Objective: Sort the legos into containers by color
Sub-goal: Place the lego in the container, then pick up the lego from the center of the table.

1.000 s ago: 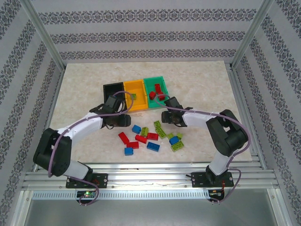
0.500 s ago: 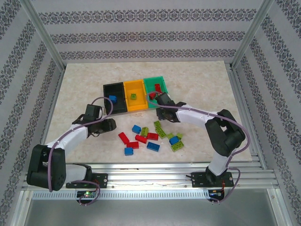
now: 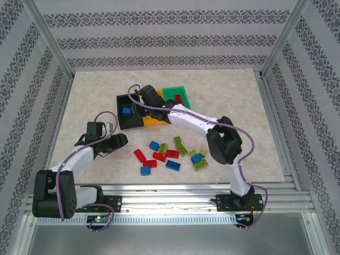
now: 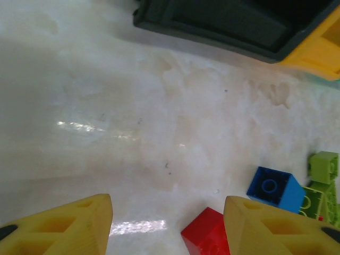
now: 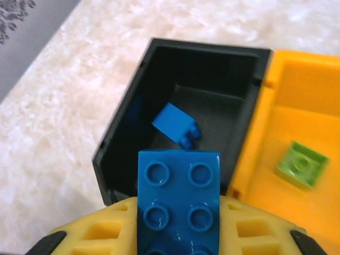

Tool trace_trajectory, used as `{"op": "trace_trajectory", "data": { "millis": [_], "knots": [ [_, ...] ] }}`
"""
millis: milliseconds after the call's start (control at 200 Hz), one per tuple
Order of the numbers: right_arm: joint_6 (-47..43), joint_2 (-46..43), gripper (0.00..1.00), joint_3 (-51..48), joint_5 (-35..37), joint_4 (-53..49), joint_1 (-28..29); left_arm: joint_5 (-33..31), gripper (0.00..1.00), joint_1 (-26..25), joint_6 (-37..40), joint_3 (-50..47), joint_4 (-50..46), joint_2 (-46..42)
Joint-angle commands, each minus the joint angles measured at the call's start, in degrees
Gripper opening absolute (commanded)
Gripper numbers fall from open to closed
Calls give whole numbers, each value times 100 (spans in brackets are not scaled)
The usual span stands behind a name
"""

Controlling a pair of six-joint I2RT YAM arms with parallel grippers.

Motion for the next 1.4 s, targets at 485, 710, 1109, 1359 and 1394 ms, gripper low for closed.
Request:
{"op": "trace_trajectory", "data": {
  "millis": [485, 710, 1109, 1359, 1394],
  "knots": [
    [-235, -1047, 49, -1404, -453, 572, -333, 942, 57, 45, 27, -57, 430, 64],
    [-351, -2396, 50, -3359, -268, 1260, -702, 856, 57, -238, 157, 120, 377, 26],
    [-489, -3444, 51, -5300, -462, 1569, -1727, -335, 58, -1482, 144, 717, -60, 319],
    [-897, -3766, 52, -5567, -168, 1516, -1899, -834, 58, -2304, 584, 1417, -653, 827],
    [-922, -3829, 52, -5629, -110, 1523, -1910, -913, 58, -2417, 647, 1497, -695, 931]
  ]
}}
